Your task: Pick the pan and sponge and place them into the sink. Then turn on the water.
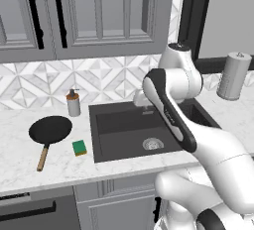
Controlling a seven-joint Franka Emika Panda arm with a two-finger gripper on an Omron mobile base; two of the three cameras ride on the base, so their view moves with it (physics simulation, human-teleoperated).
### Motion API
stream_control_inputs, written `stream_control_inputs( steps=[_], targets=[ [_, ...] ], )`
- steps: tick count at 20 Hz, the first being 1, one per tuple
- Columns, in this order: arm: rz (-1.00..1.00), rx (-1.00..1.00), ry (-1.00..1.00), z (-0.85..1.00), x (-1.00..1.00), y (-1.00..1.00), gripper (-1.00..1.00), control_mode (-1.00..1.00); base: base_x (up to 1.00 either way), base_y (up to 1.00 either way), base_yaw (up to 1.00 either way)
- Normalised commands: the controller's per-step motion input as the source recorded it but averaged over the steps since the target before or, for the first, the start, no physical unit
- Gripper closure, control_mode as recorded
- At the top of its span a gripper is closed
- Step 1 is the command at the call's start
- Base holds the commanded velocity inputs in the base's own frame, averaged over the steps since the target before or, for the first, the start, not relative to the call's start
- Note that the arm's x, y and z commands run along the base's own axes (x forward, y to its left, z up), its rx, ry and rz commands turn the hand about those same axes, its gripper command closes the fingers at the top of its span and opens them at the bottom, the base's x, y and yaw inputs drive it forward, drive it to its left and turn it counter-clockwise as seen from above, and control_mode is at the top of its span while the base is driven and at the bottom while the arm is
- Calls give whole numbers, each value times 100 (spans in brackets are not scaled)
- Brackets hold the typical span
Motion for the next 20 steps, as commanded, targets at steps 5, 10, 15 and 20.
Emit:
stream_control_inputs(
  steps=[5,10,15,20],
  targets=[
    [0,0,4,-39,-4,75,-100,-100,0,0,0],
    [0,1,0,-17,-15,73,-100,-100,0,0,0],
    [0,9,0,-8,-17,68,-100,-100,0,0,0],
    [0,17,0,-23,-18,67,-100,-100,0,0,0]
  ],
)
